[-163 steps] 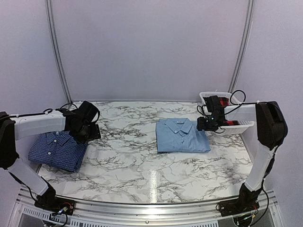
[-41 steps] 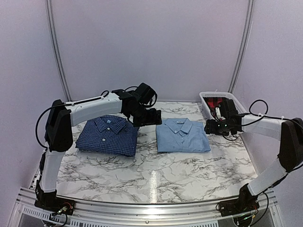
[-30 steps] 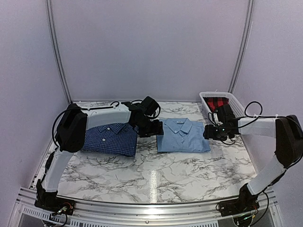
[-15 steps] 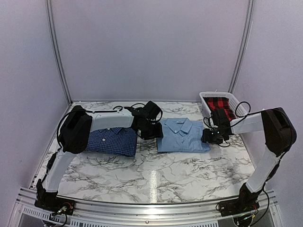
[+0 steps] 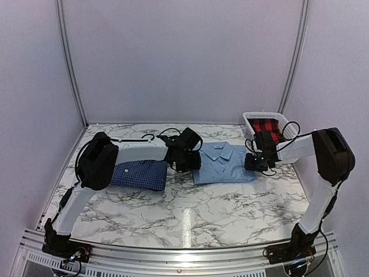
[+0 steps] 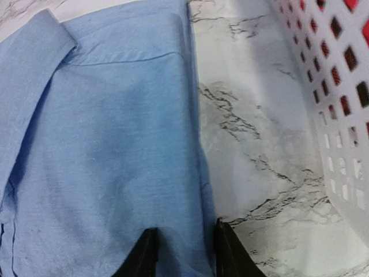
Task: Fold and stack the long sleeve shirts
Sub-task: Pick up the square-folded shirt from the center of the board.
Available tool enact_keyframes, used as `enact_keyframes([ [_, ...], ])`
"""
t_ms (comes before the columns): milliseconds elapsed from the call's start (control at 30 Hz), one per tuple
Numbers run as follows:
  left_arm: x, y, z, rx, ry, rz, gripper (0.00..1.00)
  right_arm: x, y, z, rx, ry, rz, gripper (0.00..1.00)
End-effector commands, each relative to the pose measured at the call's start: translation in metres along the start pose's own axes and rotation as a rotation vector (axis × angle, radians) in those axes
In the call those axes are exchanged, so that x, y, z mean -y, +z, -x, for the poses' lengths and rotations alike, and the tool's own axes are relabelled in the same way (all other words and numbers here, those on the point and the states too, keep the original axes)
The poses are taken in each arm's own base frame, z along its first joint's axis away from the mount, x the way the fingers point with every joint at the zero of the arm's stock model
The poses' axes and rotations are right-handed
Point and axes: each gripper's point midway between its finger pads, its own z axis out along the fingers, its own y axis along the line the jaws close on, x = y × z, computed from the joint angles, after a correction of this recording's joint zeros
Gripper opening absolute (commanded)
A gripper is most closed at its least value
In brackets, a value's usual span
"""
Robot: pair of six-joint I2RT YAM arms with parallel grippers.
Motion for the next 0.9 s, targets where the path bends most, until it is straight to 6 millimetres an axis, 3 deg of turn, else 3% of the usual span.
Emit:
enact_keyframes([
  [0, -0.006, 0.025, -0.026, -0.065, -0.018, 0.013, 0.31, -0.011, 0.004, 0.001, -0.008, -0.007, 0.013, 0.24],
  [200, 0.013, 0.016, -0.017, -0.036, -0.021, -0.039, 0.11, -0.018, 0.001, 0.002, -0.008, -0.013, 0.018, 0.00],
  [333, 0.022, 0.007, -0.007, -0.012, -0.016, -0.065, 0.00, -0.028, -0.006, 0.008, 0.006, -0.024, 0.038, 0.00],
  [867, 0.063, -0.075, 0.043, 0.115, 0.041, -0.172, 0.00, -0.068, -0.074, 0.049, 0.133, -0.020, 0.153, 0.00],
])
